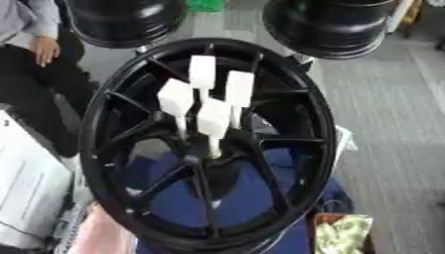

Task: Pull the pin out of the wheel hub.

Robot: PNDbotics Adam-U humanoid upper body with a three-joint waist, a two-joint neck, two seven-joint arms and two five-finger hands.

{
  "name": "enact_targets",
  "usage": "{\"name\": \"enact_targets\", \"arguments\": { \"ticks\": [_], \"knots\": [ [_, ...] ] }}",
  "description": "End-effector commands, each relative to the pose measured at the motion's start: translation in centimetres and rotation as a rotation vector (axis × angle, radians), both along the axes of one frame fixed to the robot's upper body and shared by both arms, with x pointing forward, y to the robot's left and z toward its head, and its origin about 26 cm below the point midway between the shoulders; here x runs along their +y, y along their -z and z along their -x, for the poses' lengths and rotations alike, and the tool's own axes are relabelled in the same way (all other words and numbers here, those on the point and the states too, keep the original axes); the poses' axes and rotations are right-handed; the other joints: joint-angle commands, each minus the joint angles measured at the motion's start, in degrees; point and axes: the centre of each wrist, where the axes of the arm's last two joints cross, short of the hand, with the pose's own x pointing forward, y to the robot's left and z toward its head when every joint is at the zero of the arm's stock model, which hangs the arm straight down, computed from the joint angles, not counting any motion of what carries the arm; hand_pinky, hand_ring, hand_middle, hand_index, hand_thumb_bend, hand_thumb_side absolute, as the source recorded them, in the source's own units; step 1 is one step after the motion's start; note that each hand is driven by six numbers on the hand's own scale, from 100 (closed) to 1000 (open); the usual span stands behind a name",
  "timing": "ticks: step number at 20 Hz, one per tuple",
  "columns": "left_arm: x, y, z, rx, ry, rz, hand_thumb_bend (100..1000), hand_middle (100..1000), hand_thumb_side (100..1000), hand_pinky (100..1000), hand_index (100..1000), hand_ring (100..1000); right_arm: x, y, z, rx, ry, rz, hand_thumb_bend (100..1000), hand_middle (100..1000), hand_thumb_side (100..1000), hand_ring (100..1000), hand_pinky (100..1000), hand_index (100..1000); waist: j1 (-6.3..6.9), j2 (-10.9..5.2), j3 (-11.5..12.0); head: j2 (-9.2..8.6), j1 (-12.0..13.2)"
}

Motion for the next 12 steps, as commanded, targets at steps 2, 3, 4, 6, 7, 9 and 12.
{"name": "enact_targets", "arguments": {
  "ticks": [2,3,4,6,7,9,12],
  "knots": [
    [0.1,-0.9,0.2,-0.029,-0.001,-0.024,521,730,699,595,741,1000,0.0,-1.4,0.4,-0.040,0.004,0.040,100,798,481,674,873,850,-0.10,-1.59,-0.1,0.31,-0.1],
    [0.1,-0.9,0.2,-0.029,-0.001,-0.024,521,730,699,595,741,1000,0.0,-1.4,0.4,-0.041,0.004,0.041,100,798,481,674,873,850,-0.10,-1.57,-0.1,0.31,-0.1],
    [0.1,-0.9,0.2,-0.029,-0.001,-0.024,521,730,700,595,741,1000,0.0,-1.4,0.4,-0.041,0.004,0.043,100,798,479,675,873,850,-0.11,-1.55,-0.1,0.31,-0.1],
    [0.1,-0.9,0.2,-0.028,0.000,-0.024,522,730,699,594,741,1000,0.0,-1.6,0.4,-0.040,0.004,0.051,100,799,473,676,873,851,-0.13,-1.51,-0.1,0.31,-0.1],
    [0.1,-0.9,0.2,-0.027,0.000,-0.025,522,730,699,594,741,1000,0.0,-1.6,0.5,-0.039,0.004,0.057,100,799,471,677,873,851,-0.15,-1.51,0.0,0.31,-0.1],
    [0.1,-0.9,0.2,-0.026,-0.001,-0.026,522,730,699,594,741,1000,0.0,-2.0,0.5,-0.037,0.006,0.082,100,802,440,684,874,854,-0.19,-1.49,0.0,0.31,-0.1],
    [0.1,-0.9,0.2,-0.024,-0.002,-0.031,522,730,699,594,741,1000,0.0,-3.1,0.7,-0.020,0.014,0.169,100,809,382,703,875,863,-0.31,-1.49,0.0,0.31,-0.1]
  ]
}}
